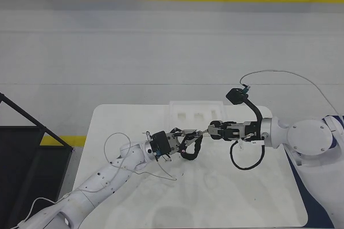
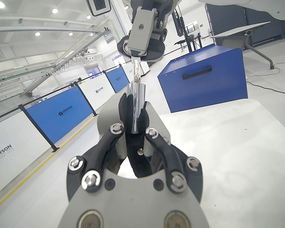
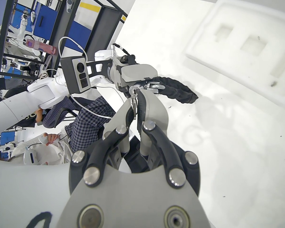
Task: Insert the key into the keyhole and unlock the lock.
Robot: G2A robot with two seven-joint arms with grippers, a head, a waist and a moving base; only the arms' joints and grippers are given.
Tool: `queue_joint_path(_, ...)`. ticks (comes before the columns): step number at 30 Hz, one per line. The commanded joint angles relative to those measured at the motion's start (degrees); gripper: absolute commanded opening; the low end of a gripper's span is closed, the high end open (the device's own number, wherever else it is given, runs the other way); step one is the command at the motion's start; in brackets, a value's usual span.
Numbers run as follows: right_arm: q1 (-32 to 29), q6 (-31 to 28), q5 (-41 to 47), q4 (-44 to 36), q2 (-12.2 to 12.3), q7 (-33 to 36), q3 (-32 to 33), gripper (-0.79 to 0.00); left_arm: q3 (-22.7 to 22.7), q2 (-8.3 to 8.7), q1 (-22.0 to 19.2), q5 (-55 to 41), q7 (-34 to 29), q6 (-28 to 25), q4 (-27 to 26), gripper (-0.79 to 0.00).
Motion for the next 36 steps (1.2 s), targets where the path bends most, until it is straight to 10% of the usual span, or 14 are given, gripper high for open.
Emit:
queue_joint_path(1, 0.1, 0.0, -0.4, 0.0, 0.1, -0.2, -0.1, -0.785, -0.3, -0.08, 0.2, 0.2, 0.0, -0.3, -0.1, -0.785)
queue_joint_path(36, 2.0, 0.9, -2.4, -0.7, 0.5, 0.6, -3.2, -0.785, -5.4, -0.82, 3.2, 6.7, -4.9, -0.9, -3.3, -0.785)
